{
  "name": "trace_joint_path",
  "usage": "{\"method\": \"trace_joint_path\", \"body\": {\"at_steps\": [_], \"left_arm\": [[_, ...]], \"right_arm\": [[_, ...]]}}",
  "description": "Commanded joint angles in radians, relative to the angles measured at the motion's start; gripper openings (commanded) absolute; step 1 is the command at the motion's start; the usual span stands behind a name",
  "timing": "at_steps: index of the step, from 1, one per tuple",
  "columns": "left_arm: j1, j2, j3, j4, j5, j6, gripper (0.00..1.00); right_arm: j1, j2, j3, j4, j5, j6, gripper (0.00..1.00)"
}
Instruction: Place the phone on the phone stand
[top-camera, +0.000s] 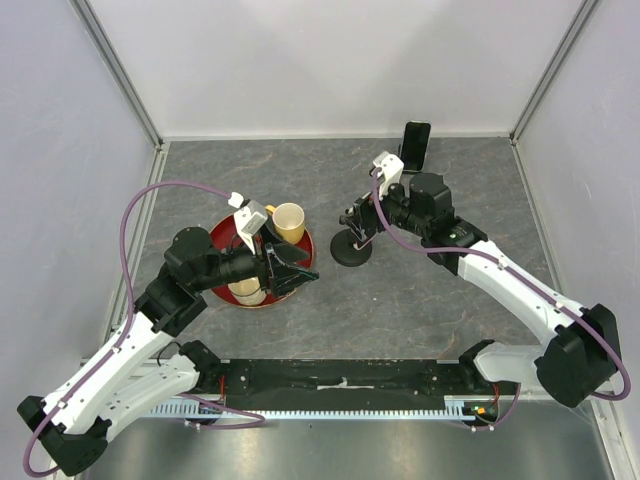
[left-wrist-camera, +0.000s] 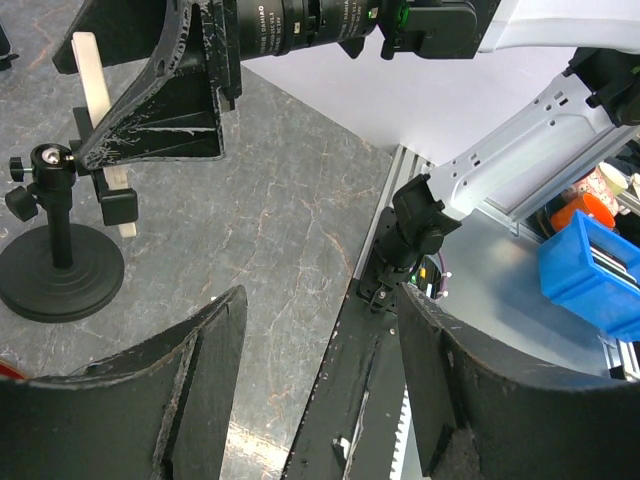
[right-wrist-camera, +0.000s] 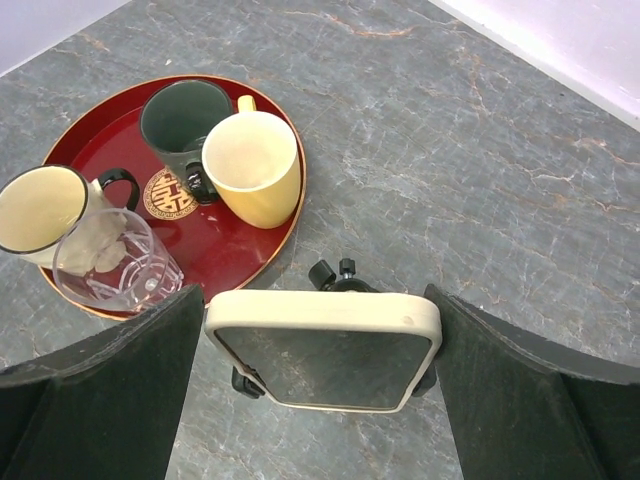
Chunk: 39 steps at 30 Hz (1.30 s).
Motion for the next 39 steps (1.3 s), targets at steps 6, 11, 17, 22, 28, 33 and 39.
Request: {"method": "trace_joint_path", "body": {"at_steps": [6,11,17,22,28,33,39], "left_arm": [[0.009,-0.006,0.037,-0.026,-0.007,0.021,0.67],[0.009,-0.010,0.050,-0.047,-0.016,0.046,0.67],[0.011,-0.025,0.047,-0.058,-0.017,0.049,0.67],[0.012,-0.047,0.030,-0.060,-0.011,0.043,0.67],[0.011,-0.052,0.039,-0.087,0.006,0.058,0.67],[0.011,-0.059,0.057,-0.116,0.009,0.069,0.67],[0.011,-0.065,0.056,-0.142,0.016,0.072,0.67]], "right_arm": [[0.017,0.017,0.003,0.118,0.113,0.076,0.34],[0.040,0.058,0.075,0.158,0.367,0.154,0.00],[0.040,0.179,0.224,0.221,0.717,0.194,0.00],[0.040,0.366,0.385,0.278,0.837,0.107,0.00],[-0.020,0.595,0.643,0.290,0.833,0.061,0.00],[-0.076,0.748,0.825,0.261,0.779,0.054,0.00],[-0.116,0.847,0.936,0.243,0.753,0.038,0.00]]}}
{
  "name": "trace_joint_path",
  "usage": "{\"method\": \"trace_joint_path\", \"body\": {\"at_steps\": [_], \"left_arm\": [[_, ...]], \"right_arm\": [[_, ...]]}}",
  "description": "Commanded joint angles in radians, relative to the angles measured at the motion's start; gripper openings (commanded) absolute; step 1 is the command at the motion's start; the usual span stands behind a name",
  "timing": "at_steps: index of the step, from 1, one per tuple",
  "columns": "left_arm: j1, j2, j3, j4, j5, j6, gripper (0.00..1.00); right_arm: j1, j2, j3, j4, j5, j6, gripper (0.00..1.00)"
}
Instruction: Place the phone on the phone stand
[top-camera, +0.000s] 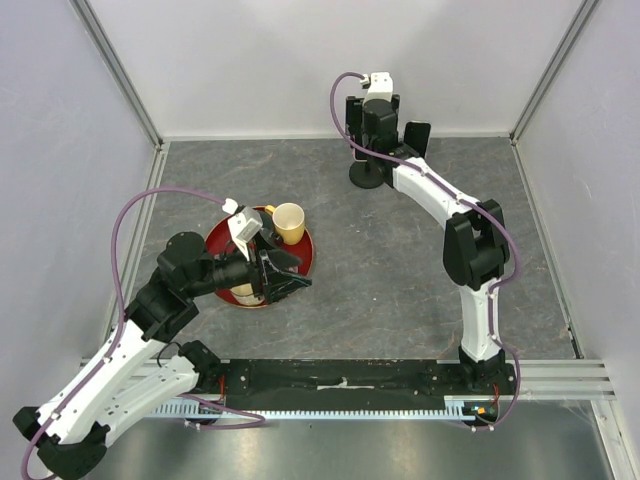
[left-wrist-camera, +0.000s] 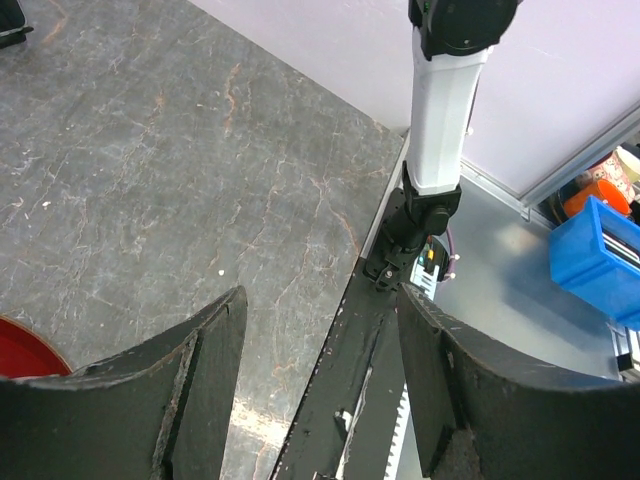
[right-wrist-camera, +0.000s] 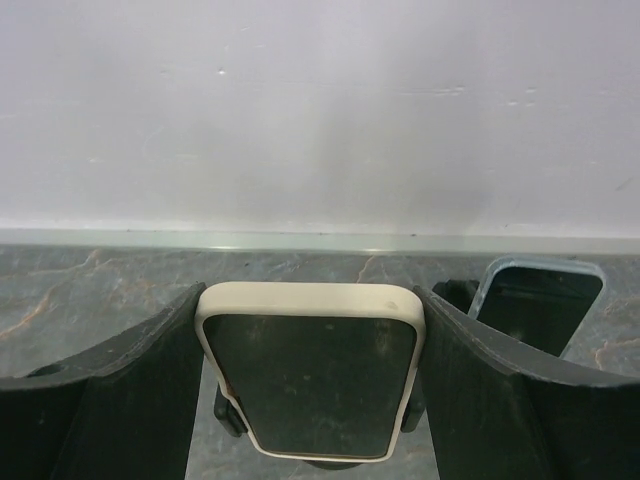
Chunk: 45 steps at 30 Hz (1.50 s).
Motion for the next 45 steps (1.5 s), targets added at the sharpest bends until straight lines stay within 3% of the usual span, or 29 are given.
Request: {"method": "trace_joint_path", "body": {"at_steps": [1,12,13,14,16,20,23,30,36,42,45], "left_arm": [[0.006,-0.014,0.038,-0.021,0.032,0.034,0.67],[0.006,-0.019,0.038,-0.026,0.029,0.023,0.67],[0.006,-0.020,0.038,-0.026,0.029,0.019,0.67],[0.006,-0.019,0.038,-0.025,0.031,0.019,0.67],[0.006,-0.022,0.039,-0.025,0.031,0.010,0.67],[0.007,-0.028,0.046,-0.028,0.032,-0.013,0.67],[0.006,-0.043,0.041,-0.032,0.034,-0.038,0.67],[0.006,-0.104,0.006,-0.035,0.019,-0.124,0.67],[0.006,-0.169,-0.039,-0.028,-0.006,-0.196,0.67],[0.007,-0.244,-0.131,0.003,-0.047,-0.288,0.67],[0.006,-0.296,-0.181,0.032,-0.070,-0.348,0.67]], "right_arm": [[-0.032,0.022,0.109,0.092,-0.012,-0.051,0.00],[-0.057,0.089,0.172,0.059,-0.058,-0.046,0.03],[-0.057,0.088,0.166,0.057,-0.063,-0.034,0.11],[-0.057,0.080,0.151,0.056,-0.064,-0.028,0.30],[-0.057,0.073,0.135,0.053,-0.074,-0.017,0.38],[-0.052,0.062,0.128,0.002,-0.077,-0.006,0.81],[-0.049,0.031,0.103,-0.024,-0.064,0.003,0.98],[-0.040,-0.078,0.045,-0.121,-0.023,0.038,0.98],[-0.035,-0.274,-0.136,-0.266,0.061,0.147,0.98],[0.020,-0.597,-0.639,-0.286,0.002,0.328,0.98],[0.072,-0.848,-0.933,-0.292,-0.044,0.365,0.98]]}}
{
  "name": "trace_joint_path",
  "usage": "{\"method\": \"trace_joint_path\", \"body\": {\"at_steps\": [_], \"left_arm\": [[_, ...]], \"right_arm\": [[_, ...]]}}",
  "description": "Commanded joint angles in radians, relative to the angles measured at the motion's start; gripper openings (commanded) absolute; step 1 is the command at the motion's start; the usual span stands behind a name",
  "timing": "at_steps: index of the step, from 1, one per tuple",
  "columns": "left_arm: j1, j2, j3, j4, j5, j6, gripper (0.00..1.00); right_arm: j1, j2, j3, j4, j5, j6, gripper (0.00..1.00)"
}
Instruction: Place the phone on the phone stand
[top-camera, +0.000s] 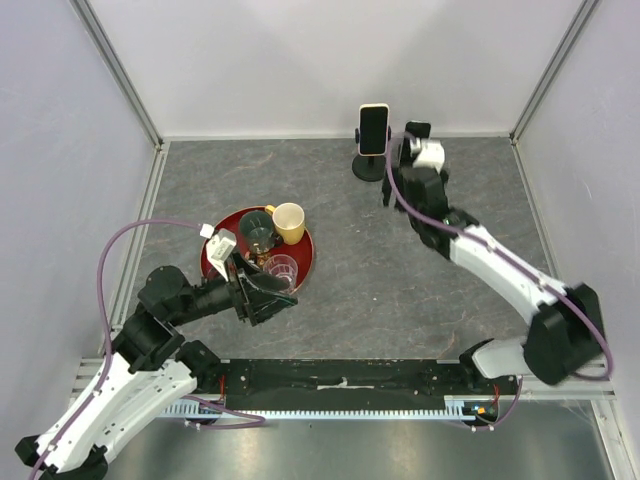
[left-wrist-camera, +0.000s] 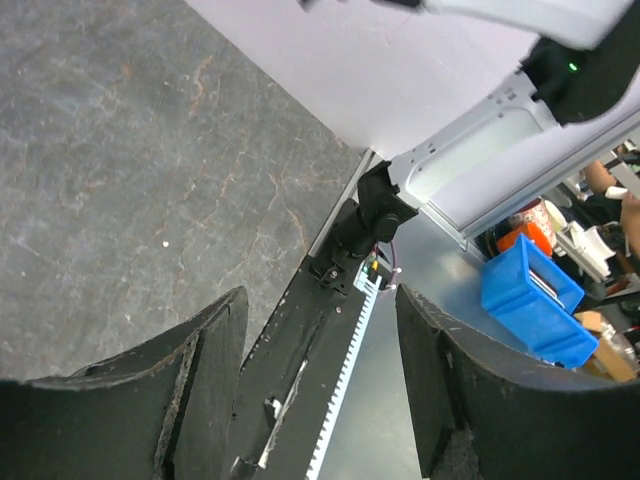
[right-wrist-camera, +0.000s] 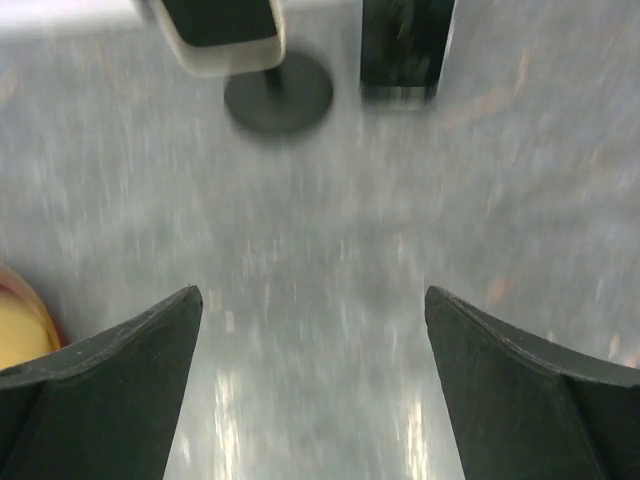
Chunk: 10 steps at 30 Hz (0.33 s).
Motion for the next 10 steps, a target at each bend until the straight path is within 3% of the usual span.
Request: {"method": "trace_joint_path", "body": {"at_steps": [1,5,6,10], "left_arm": [[0.005,-0.071,-0.058,0.065,-0.037,-0.136,0.67],[0.005,-0.150,-0.048,0.062,-0.071,-0.166,0.67],[0.005,-0.164,-0.038,0.060,-0.080,-0.166,0.67],[0.007,-0.224,0.090,0.040,-0.148,-0.123,0.70]], "right_arm": [[0.069,-0.271,-0.306,-0.084,-0.068,0.113,0.98],[0.078,-0.597,-0.395,-0.263,-0.139,0.133,0.98],[0.078,-0.742,-0.391,-0.297,-0.149,0.127,0.98],[0.077,-1.046,-0.244,-0.423,-0.180,0.116,0.98]]}}
